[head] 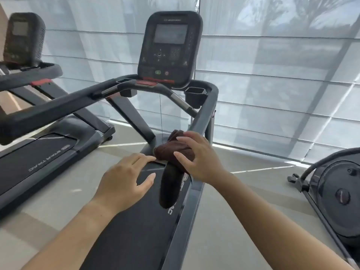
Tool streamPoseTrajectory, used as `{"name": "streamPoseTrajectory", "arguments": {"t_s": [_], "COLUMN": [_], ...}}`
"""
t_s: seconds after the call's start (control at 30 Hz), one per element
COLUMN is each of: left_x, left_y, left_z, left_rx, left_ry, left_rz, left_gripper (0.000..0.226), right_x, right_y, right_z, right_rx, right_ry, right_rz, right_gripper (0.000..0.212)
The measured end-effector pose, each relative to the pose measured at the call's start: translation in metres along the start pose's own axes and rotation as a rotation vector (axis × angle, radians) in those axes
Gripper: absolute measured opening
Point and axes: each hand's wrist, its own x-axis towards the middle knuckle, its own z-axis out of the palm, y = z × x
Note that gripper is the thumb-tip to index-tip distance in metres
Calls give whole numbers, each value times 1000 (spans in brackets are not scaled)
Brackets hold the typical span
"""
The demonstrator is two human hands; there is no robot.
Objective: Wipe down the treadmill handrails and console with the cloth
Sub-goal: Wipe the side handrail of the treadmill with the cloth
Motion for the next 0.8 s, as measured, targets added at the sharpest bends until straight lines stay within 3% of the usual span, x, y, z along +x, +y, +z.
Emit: {"name": "streamPoseTrajectory", "arguments": {"t_s": [0.1, 0.17, 0.27, 0.4, 0.63, 0.8], "left_x": [12, 20, 38, 63, 102, 130], "left_y": [-15, -24, -28, -29, -54, -84], "left_z": [0, 0, 3, 12, 28, 49], "left_rx": [10, 3, -21, -69, -126, -214], "left_ry": [-20, -37, -21, 9, -18, -54], "left_rz": [-46, -83, -88, -55, 6, 115], "left_gripper": [35, 34, 34, 34, 35, 34], "right_x": [24, 30, 12, -15, 42, 15], "right_y": [4, 7, 15, 12, 17, 12], "right_z": [18, 29, 40, 57, 45, 47], "right_rx": [-137, -209, -147, -20, -136, -51], "right_ry": [-240, -298, -121, 99, -91, -22], "right_rz": [-63, -68, -32, 145, 308, 299], "right_gripper": [50, 47, 43, 44, 43, 54]}}
